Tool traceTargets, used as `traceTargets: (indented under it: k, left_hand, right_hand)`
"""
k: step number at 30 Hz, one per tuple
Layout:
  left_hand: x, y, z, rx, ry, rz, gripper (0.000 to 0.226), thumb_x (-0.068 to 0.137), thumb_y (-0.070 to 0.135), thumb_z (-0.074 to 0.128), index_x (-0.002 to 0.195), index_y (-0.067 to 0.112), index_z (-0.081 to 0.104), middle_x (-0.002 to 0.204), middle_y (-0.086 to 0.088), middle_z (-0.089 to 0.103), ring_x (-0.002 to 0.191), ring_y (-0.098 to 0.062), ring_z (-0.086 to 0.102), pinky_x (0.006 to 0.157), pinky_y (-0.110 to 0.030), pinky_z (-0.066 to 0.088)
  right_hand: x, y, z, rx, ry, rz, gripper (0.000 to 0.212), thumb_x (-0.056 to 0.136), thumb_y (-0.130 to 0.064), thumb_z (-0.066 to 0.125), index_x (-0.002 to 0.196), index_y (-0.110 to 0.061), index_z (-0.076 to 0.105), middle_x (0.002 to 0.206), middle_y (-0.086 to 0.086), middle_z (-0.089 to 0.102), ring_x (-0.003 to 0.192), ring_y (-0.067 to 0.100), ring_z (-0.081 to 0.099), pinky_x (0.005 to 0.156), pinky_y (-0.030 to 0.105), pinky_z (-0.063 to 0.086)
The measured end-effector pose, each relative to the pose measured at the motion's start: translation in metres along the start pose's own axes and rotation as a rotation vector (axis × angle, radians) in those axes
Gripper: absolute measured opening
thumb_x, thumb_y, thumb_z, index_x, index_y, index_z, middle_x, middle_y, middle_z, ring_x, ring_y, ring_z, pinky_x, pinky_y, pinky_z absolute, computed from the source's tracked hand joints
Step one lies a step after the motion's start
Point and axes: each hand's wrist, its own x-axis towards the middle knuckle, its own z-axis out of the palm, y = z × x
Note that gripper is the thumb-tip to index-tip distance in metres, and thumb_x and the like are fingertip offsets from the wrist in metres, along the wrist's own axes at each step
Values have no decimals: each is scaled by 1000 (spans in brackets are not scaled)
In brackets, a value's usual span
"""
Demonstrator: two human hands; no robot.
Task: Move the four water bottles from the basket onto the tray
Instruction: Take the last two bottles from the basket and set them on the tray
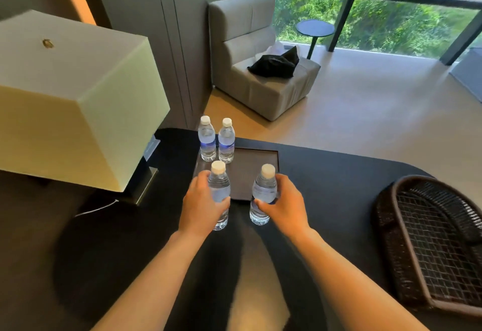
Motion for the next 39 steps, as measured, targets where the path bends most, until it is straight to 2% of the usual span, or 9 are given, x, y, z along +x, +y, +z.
traceTargets:
  k: [9, 12, 16, 20, 24, 28, 31, 36, 39]
  left_hand:
    - [108, -71, 16, -18, -78, -8, 74, 73, 29, 91, 133, 28, 48, 127, 5, 57, 117, -15, 59, 90, -32, 55]
    - [129, -91, 27, -39, -79, -13, 76, 72, 29, 91, 133, 31, 47, 128, 6, 56, 117, -14, 58, 89, -29, 53]
    - [145, -114, 42, -51, -62, -18, 76, 72, 30, 91, 132, 32, 45, 129, 6, 55, 116, -11, 57, 90, -34, 56]
    - [158, -127, 52, -64, -51, -25, 77, 72, 32, 91, 133, 34, 44, 129, 7, 53, 115, -7, 54, 87, -25, 51]
    - [172, -131, 56, -80, -41, 2, 75, 73, 31, 91, 131, 34, 44, 127, 9, 52, 112, -7, 54, 86, -23, 49]
    - [183, -133, 59, -76, -27, 19, 73, 72, 30, 91, 127, 36, 44, 118, 22, 43, 107, 0, 50, 79, -11, 41]
    - [187, -137, 61, -42, -18, 25, 76, 70, 30, 92, 129, 34, 43, 122, 19, 43, 108, 6, 43, 74, -4, 34]
    - [193, -141, 65, -19, -13, 20, 78, 69, 34, 91, 130, 34, 43, 123, 18, 43, 111, 9, 39, 74, -3, 31]
    - [194, -142, 64, -34, -14, 11, 77, 70, 34, 91, 130, 35, 43, 125, 19, 43, 111, 4, 44, 77, -4, 31]
  right_hand:
    - [101, -8, 95, -77, -65, 8, 70, 75, -34, 91, 134, -30, 52, 129, -4, 66, 113, 14, 65, 96, 35, 55]
    - [122, -4, 118, -81, -67, 24, 70, 77, -33, 91, 134, -28, 52, 131, -2, 66, 115, 16, 65, 96, 34, 56]
    - [142, 2, 139, -86, -47, 42, 67, 77, -35, 90, 131, -32, 49, 128, -4, 64, 111, 13, 65, 94, 34, 58]
    - [155, 6, 152, -66, -4, 69, 73, 76, -35, 91, 132, -37, 45, 131, -4, 62, 115, 11, 62, 96, 33, 56]
    - [164, 8, 158, -35, 11, 87, 73, 76, -36, 91, 132, -37, 45, 132, -6, 62, 115, 8, 60, 97, 34, 56]
    - [172, 6, 162, -17, 11, 81, 73, 77, -36, 90, 134, -33, 46, 133, -5, 61, 118, 10, 61, 99, 36, 57]
    - [175, 5, 164, -17, 12, 84, 74, 79, -33, 90, 137, -28, 46, 136, -2, 60, 122, 14, 61, 101, 39, 56]
    - [178, 1, 167, -11, 17, 86, 74, 79, -29, 90, 139, -22, 47, 138, 2, 60, 125, 19, 60, 103, 45, 56]
    - [178, -1, 169, -8, 27, 87, 73, 79, -27, 90, 138, -21, 47, 138, 2, 60, 125, 19, 60, 102, 45, 56]
